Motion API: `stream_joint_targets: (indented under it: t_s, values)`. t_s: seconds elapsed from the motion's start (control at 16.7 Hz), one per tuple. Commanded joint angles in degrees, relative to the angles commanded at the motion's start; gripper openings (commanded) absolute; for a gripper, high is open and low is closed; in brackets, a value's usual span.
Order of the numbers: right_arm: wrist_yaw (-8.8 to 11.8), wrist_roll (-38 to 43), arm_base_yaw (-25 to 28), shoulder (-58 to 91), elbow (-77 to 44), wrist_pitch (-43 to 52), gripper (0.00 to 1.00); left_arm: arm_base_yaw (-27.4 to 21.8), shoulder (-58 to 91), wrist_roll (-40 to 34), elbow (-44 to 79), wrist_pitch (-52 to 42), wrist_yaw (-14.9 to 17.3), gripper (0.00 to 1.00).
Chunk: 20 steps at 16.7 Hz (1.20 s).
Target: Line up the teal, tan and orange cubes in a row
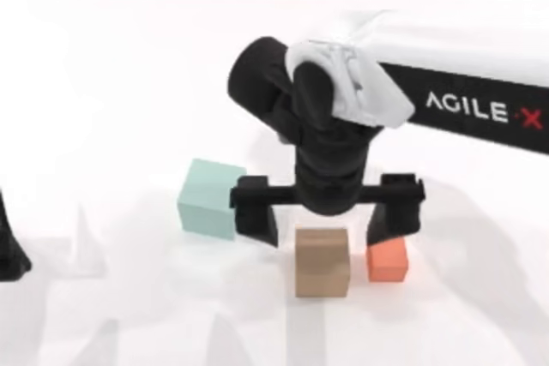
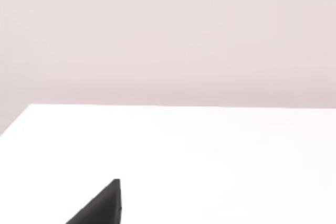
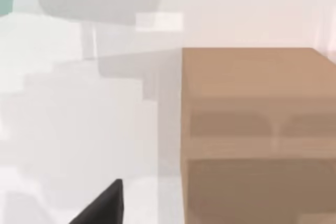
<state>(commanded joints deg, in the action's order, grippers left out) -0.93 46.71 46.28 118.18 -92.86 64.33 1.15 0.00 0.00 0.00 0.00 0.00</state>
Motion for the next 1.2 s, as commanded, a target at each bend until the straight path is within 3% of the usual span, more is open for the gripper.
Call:
stream_joint_targets:
  t_s: [0.24, 0.66, 0.9, 1.2]
  values:
    - [0.08, -0.18, 0.21, -1.39, -2.96, 4.18, 1.0, 0.0, 0.0, 0.0, 0.0, 0.0, 0.0, 1.0]
    - [-0.29, -1.66, -1.36, -4.58, -0.27, 1.96, 1.0, -1.17, 2.93, -0.55, 2.89, -2.19, 0.16, 1.0]
    - [-1.12, -6.46, -5.94, -16.16, 9.03, -4.7, 1.0, -4.73, 14.16, -2.42, 13.7, -9.7, 0.26, 1.0]
    - [-1.95, -15.55, -15.16, -38.71, 27.75, -17.58, 1.0, -11.05, 39.77, -5.87, 34.23, -24.03, 0.13, 1.0]
